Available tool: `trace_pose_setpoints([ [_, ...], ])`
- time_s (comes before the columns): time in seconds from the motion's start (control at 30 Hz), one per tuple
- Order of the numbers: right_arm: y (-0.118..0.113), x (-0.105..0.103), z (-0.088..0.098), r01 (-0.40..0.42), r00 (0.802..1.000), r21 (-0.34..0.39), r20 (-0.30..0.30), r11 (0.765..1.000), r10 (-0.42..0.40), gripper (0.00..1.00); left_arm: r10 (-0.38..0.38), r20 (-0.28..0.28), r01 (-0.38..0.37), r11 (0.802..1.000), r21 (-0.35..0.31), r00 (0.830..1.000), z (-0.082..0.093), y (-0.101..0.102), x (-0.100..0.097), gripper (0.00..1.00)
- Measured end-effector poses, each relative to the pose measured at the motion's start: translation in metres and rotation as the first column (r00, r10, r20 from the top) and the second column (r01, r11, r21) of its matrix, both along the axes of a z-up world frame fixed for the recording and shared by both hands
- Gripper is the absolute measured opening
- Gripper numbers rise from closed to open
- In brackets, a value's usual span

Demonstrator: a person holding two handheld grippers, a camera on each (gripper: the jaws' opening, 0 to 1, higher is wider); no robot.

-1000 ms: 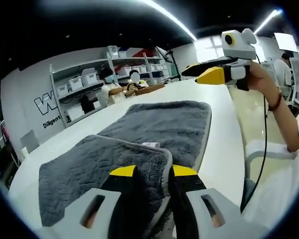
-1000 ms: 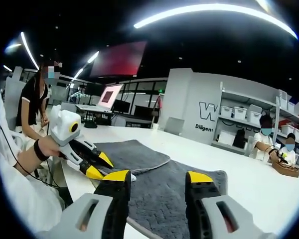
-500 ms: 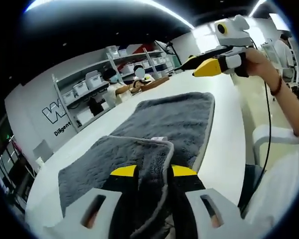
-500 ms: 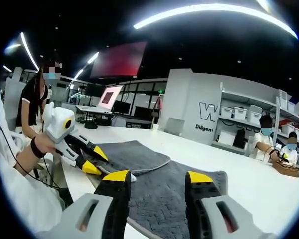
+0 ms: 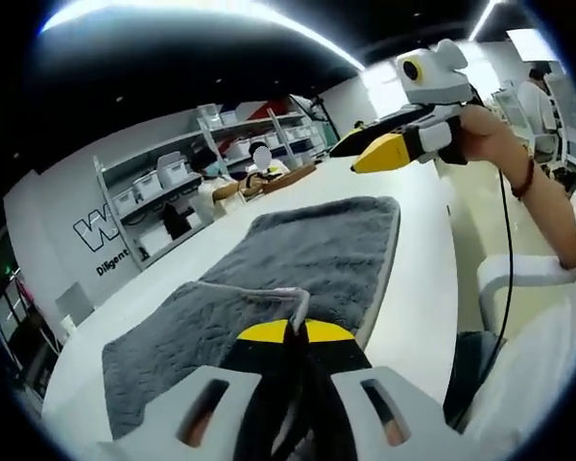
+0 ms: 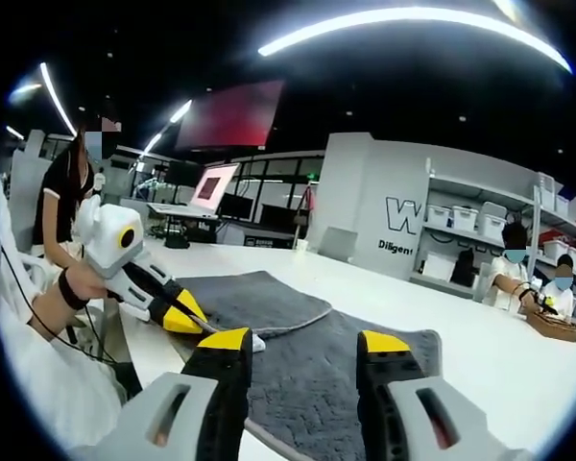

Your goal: Open the folded towel by lifting each exposed corner and separating the folded layers until the towel lies flat within the target outline without major curled edges

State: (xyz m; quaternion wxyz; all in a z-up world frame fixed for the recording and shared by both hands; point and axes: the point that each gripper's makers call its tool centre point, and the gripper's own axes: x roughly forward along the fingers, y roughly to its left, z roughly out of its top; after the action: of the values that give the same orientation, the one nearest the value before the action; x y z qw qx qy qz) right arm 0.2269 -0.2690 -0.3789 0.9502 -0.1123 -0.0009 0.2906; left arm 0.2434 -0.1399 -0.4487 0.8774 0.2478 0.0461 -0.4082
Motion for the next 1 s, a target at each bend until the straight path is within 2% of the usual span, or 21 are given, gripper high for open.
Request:
trace_pose_setpoints([
  [0.07,0.003,0.001,-0.001,-0.006,1.000,0.002,-0.001,1.000,0.006,0.40,-0.009,0.006,0.009,0.999,-0.042,1.000,0.004,-0.001,0.000,0.02],
  [0.23,0.010,0.002,-0.005,-0.022,1.000,-0.004,-0.014,1.000,0.022,0.40,-0.019,0.018,0.020,0.996,-0.086,1.000,0.007,0.000,-0.001,0.01],
  [0.33,0.013,0.004,-0.002,-0.030,1.000,0.008,-0.007,1.000,0.030,0.40,-0.034,0.025,0.037,0.989,-0.143,0.999,0.013,-0.001,-0.001,0.01],
  [0.67,0.027,0.013,0.004,-0.050,0.999,0.019,-0.007,0.999,0.050,0.40,-0.026,0.007,0.027,0.977,-0.213,1.000,0.018,0.007,0.004,0.01],
  [0.7,0.030,0.016,0.006,-0.061,0.998,0.028,-0.008,0.998,0.061,0.40,-0.068,0.001,0.066,0.966,-0.250,0.998,0.021,0.003,0.002,0.01],
  [0.77,0.034,0.017,0.007,-0.068,0.998,0.027,-0.012,0.997,0.068,0.40,-0.082,-0.018,0.073,0.952,-0.297,0.996,0.024,0.003,0.001,0.01],
  [0.87,0.039,0.019,0.007,-0.075,0.997,0.031,-0.016,0.997,0.076,0.40,-0.076,-0.014,0.069,0.957,-0.283,0.997,0.022,0.006,0.003,0.00],
  [1.0,0.048,0.021,0.009,-0.095,0.995,0.046,-0.014,0.994,0.096,0.40,-0.081,-0.018,0.072,0.948,-0.310,0.997,0.026,0.007,0.003,0.00],
])
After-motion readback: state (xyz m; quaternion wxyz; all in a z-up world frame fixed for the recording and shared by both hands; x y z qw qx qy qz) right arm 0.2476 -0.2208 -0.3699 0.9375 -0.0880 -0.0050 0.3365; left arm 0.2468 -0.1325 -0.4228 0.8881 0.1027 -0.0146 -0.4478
